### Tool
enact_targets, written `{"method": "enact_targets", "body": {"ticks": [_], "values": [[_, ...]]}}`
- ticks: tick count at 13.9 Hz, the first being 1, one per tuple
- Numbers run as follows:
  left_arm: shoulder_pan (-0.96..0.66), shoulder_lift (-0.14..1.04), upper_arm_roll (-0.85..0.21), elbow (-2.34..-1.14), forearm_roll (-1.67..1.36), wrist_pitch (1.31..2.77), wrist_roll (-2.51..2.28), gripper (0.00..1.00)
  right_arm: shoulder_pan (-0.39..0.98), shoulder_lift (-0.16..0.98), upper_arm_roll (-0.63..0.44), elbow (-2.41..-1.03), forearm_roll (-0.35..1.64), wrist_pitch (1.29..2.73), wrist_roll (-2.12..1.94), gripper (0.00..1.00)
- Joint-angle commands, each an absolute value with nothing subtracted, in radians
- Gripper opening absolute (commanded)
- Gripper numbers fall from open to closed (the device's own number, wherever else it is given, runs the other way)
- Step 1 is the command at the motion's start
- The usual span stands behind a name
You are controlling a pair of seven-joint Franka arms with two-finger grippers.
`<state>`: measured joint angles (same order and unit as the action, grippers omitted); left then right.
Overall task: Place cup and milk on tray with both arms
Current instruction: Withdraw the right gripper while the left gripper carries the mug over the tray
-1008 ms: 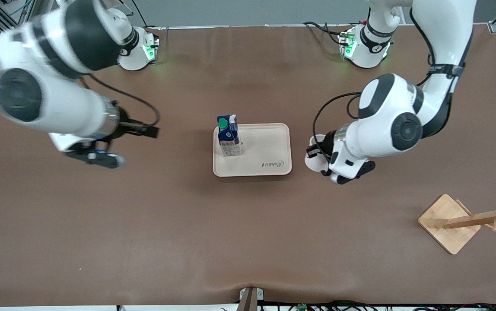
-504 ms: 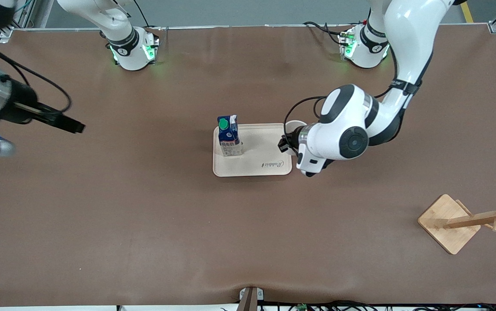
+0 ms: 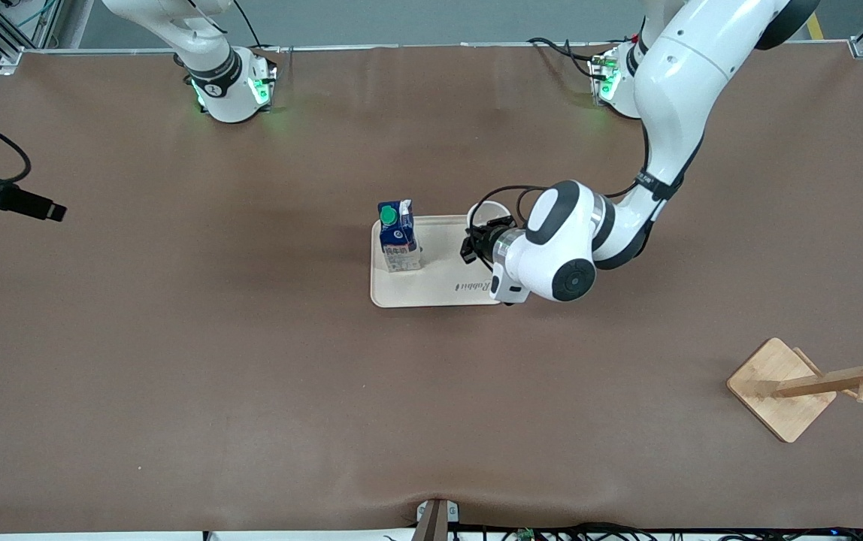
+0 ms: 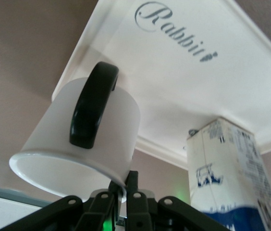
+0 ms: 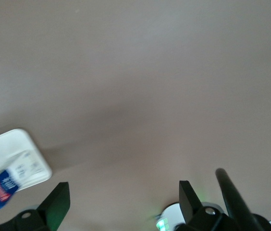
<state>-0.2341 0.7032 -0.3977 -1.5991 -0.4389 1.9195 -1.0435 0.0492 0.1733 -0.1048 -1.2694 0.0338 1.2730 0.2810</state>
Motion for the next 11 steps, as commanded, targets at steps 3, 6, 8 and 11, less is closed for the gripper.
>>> {"method": "enact_targets", "body": {"ticks": [3,6,8,11], "values": [[-0.248,0.725,-0.396,-1.583,-0.462,1.933,-1.055,0.0,0.052,-0.038,-0.086,-1.549,-0.025,1.398,0.037,1.0],[-0.25,0.744,-0.396,-1.583,-0.46,1.951,-1.06,0.0,0.054,-0.032,-0.081,-1.514,-0.029,1.394,0.011,1.0],[-0.258,0.755,-0.394,-1.583,-0.46,1.956,-1.062,0.0,0.043,-0.029,-0.084,-1.483,-0.029,1.396,0.02,1.0],[-0.261,0.767,-0.393,-1.582,-0.454,1.956,-1.058,0.37,0.041,-0.026,-0.086,-1.471,-0.038,1.396,0.023,1.0]]}}
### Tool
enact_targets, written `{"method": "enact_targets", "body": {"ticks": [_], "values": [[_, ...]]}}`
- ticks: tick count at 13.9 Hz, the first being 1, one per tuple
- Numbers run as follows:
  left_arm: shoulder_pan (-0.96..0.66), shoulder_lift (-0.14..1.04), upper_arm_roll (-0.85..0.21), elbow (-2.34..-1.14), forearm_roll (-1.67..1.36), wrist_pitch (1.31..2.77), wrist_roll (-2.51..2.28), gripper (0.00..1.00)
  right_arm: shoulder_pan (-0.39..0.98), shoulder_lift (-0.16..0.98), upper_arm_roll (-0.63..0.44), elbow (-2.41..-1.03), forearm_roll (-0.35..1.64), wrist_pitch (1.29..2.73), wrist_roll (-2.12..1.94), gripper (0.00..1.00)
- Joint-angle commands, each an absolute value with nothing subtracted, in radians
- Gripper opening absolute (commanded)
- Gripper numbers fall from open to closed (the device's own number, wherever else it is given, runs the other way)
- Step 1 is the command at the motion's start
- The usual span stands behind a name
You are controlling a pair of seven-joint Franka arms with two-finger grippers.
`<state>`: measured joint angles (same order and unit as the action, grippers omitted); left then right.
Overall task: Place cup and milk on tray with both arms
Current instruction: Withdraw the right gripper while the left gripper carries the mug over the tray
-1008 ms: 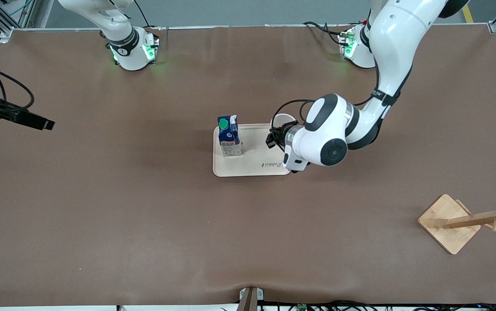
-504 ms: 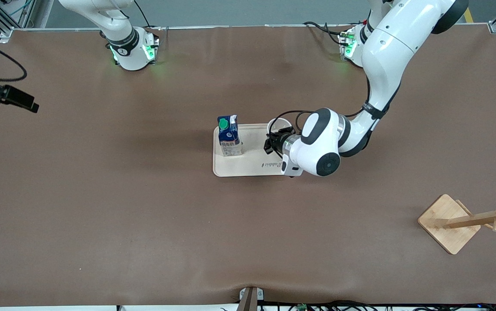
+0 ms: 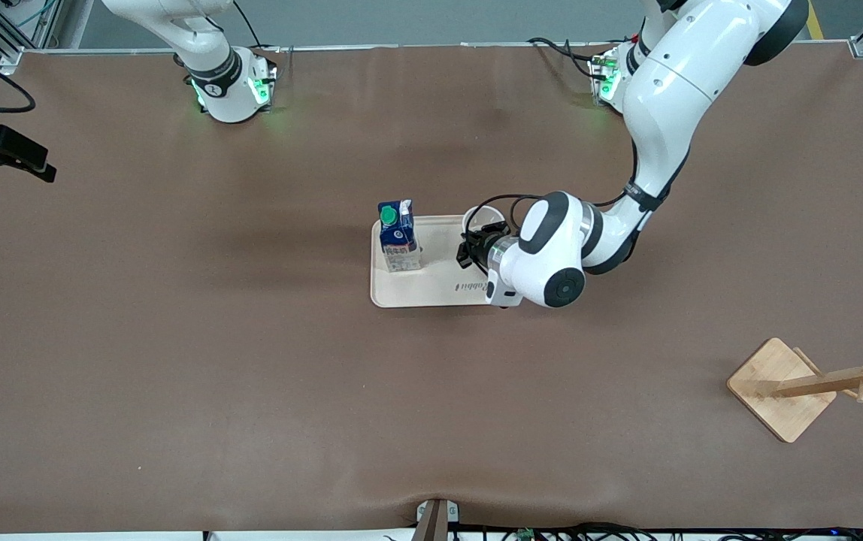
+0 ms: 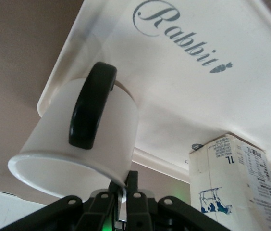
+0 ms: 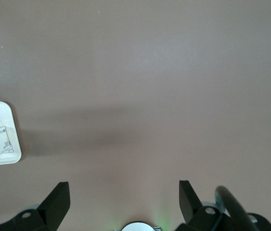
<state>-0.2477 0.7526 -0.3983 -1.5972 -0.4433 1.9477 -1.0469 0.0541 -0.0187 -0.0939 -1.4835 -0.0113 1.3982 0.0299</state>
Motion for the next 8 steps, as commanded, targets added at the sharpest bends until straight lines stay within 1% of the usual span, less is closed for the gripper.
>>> {"method": "enact_targets", "body": {"ticks": [1,3,5,7,8], "values": [[-0.261,0.765,-0.393,-1.582,-0.451,1.959,-1.055,0.99,0.04,-0.026,-0.086,-1.471,-0.035,1.397,0.023,1.0],[-0.259,0.756,-0.393,-1.577,-0.453,1.96,-1.066,1.0,0.051,-0.026,-0.081,-1.451,-0.041,1.404,0.02,1.0],[-0.256,0.749,-0.393,-1.523,-0.456,1.947,-1.081,1.0,0.049,-0.026,-0.083,-1.436,-0.041,1.391,0.023,1.0],[-0.252,0.701,-0.391,-1.52,-0.448,1.944,-1.147,1.0,0.023,-0.025,-0.098,-1.431,-0.014,1.294,0.014,1.0],[-0.247,0.665,-0.388,-1.52,-0.446,1.931,-1.153,1.0,0.025,-0.026,-0.098,-1.43,-0.014,1.292,0.014,1.0]]}}
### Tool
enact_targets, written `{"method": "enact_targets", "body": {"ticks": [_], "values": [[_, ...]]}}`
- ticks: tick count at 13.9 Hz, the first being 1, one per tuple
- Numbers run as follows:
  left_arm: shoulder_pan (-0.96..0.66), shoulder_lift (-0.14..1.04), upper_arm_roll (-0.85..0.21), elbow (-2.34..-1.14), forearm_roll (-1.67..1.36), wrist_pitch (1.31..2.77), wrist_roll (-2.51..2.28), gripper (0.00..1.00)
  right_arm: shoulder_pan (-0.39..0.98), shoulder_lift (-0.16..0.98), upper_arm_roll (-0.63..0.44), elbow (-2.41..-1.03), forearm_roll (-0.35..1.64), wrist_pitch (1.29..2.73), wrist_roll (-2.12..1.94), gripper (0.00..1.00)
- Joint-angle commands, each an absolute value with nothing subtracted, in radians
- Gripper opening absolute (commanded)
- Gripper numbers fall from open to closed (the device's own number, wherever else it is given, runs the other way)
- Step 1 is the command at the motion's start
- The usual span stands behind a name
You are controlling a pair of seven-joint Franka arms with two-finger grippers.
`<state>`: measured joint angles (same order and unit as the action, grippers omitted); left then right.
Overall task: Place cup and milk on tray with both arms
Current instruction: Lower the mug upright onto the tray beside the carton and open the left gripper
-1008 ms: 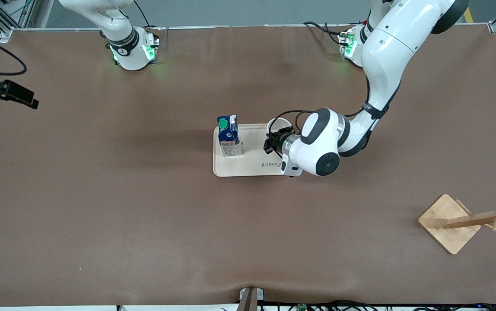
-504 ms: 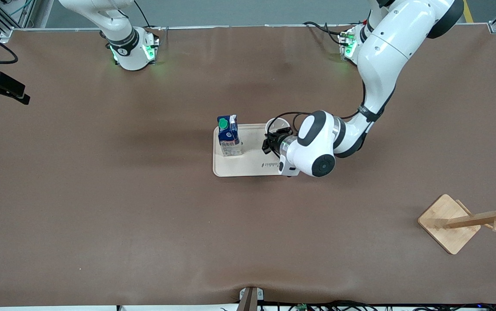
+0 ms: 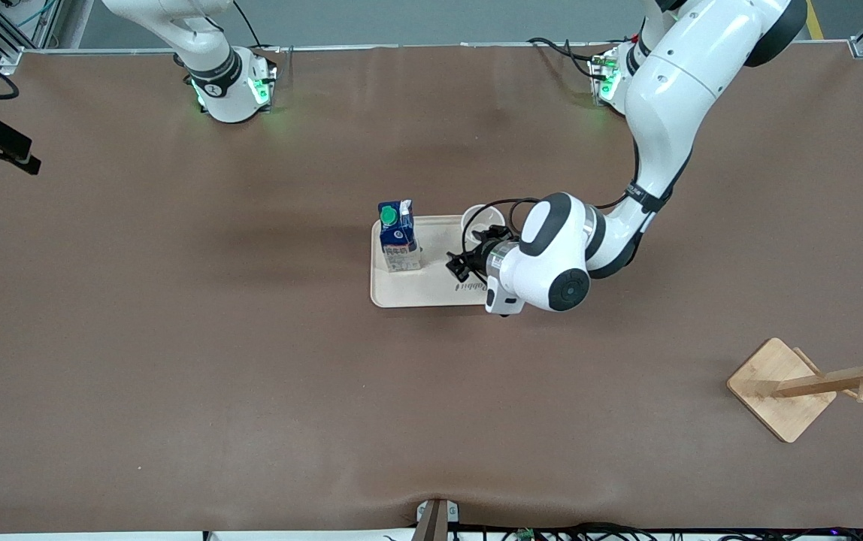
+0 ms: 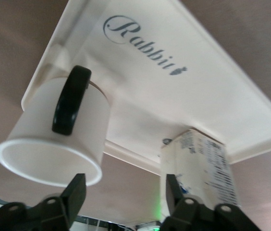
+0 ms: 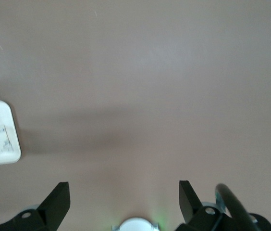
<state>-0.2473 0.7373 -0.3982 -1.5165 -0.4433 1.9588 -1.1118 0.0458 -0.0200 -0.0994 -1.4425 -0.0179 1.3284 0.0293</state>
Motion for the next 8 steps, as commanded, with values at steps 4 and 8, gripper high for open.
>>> {"method": "enact_targets", "body": {"ticks": [4,8], "values": [[-0.215,0.565,-0.362,-1.438,-0.329,1.809,-1.154,1.0,0.035,-0.023,-0.094,-1.419,-0.009,1.293,0.015,1.0],[-0.169,0.49,-0.357,-1.387,-0.123,1.759,-1.146,1.0,0.034,-0.014,-0.094,-1.401,-0.008,1.293,0.014,1.0]]}}
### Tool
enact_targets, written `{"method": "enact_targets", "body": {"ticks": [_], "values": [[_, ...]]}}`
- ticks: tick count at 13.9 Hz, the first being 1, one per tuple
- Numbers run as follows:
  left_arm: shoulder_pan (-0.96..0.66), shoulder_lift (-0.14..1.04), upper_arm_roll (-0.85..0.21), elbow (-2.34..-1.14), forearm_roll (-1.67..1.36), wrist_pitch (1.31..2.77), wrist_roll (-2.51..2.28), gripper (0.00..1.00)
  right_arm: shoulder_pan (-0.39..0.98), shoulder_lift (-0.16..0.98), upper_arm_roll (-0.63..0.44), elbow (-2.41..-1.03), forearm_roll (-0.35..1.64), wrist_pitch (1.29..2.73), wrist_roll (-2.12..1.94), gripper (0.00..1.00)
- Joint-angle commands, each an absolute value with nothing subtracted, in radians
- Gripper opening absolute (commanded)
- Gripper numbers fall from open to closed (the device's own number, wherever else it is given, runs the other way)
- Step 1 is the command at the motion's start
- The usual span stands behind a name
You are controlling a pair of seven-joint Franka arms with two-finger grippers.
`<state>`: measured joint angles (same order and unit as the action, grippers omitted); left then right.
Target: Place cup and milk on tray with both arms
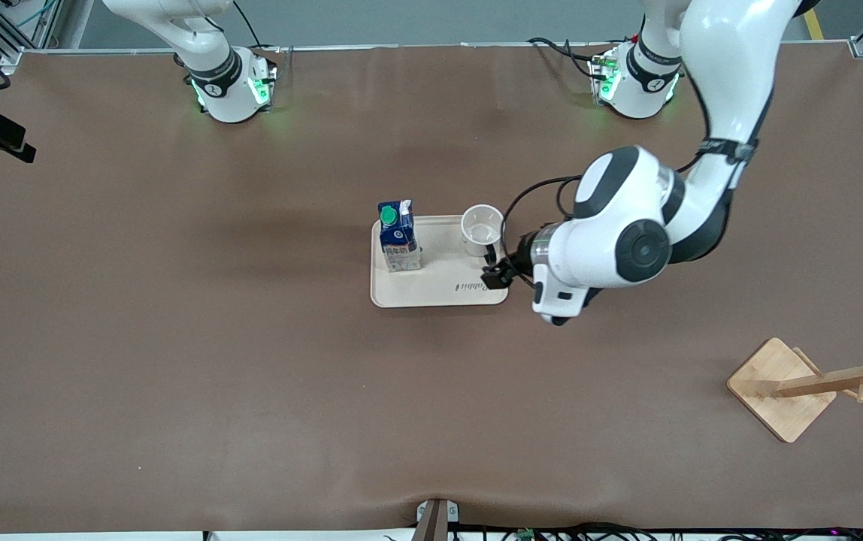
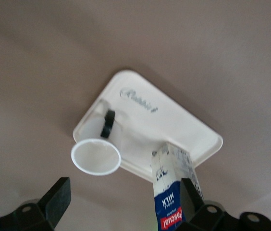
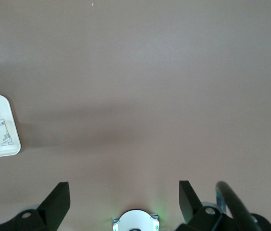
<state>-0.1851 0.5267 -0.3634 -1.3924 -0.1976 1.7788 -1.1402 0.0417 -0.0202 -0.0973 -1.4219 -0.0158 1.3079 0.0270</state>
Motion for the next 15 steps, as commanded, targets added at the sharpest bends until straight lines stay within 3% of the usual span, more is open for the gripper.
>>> {"method": "enact_targets", "body": {"ticks": [1,9,15], "values": [[-0.14,0.47,-0.36,-1.387,-0.089,1.758,-1.137,1.0,0.031,-0.012,-0.094,-1.401,-0.008,1.293,0.014,1.0],[0.038,0.279,-0.357,-1.387,0.086,1.642,-0.906,1.0,0.023,-0.006,-0.094,-1.39,-0.009,1.295,0.014,1.0],[0.156,0.262,-0.359,-1.296,0.078,1.456,-0.586,1.0,0.025,-0.006,-0.097,-1.393,-0.009,1.356,-0.003,1.0]]}}
